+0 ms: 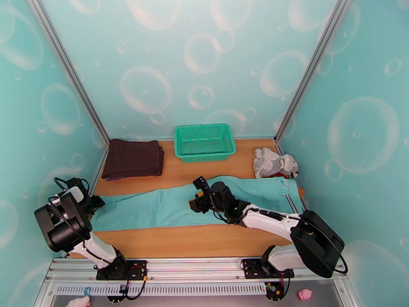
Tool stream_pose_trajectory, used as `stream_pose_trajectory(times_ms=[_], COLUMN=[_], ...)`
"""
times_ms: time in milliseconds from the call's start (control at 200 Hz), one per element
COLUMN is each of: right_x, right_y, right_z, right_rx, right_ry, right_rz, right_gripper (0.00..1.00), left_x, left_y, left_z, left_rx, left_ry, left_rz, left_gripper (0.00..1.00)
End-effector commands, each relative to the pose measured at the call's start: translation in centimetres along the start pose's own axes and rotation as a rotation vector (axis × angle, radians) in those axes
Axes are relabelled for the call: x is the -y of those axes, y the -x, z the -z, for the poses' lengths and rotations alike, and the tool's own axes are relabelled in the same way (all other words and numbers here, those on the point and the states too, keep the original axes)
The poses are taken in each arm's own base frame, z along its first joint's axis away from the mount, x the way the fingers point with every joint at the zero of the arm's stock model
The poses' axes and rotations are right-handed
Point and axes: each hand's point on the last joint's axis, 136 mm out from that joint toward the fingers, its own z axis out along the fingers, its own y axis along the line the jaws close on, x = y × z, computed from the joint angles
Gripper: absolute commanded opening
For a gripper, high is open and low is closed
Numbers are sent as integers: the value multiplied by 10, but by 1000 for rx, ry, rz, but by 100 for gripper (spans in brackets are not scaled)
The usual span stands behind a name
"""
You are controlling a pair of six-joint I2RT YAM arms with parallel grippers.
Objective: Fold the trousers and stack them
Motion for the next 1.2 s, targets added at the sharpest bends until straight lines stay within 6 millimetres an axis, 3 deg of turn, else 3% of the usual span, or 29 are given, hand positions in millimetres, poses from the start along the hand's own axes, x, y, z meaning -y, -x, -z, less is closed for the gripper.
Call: stream_pose_trajectory(times_ms=[0, 150, 310, 510, 585, 910, 975, 1035, 1100, 1195], right_x=[1, 8, 8, 13, 12, -17, -22, -24, -19, -13], right_y=[9, 17, 20, 14, 11, -52, -62, -66, -67, -51], right_z=[10, 25, 30, 22, 16, -24, -29, -30, -26, -14], right_rx=[63, 134, 154, 104, 69, -133, -171, -181, -179, -120], right_ry=[26, 13, 7, -2, 11, 27, 21, 2, -38, -65], right_rz=[-30, -36, -8, -72, -121, -278, -296, -292, -308, -302], right_gripper=[53, 52, 52, 51, 52, 53, 52, 52, 52, 53], left_x=[9, 15, 15, 5, -11, -44, -33, -10, 28, 80], left_y=[-11, -7, 15, 49, 59, 83, 85, 82, 69, 40], left_z=[-19, -10, 37, 119, 142, 197, 207, 215, 220, 221], left_rx=[-75, -44, 129, 376, 412, 550, 574, 587, 590, 564], left_ry=[-56, -91, -9, 109, 213, 433, 415, 356, 242, 27], left_rz=[13, 4, -44, -7, 3, 69, 51, -1, -77, -150], left_gripper=[39, 13, 0, 0, 0, 0, 0, 0, 0, 0])
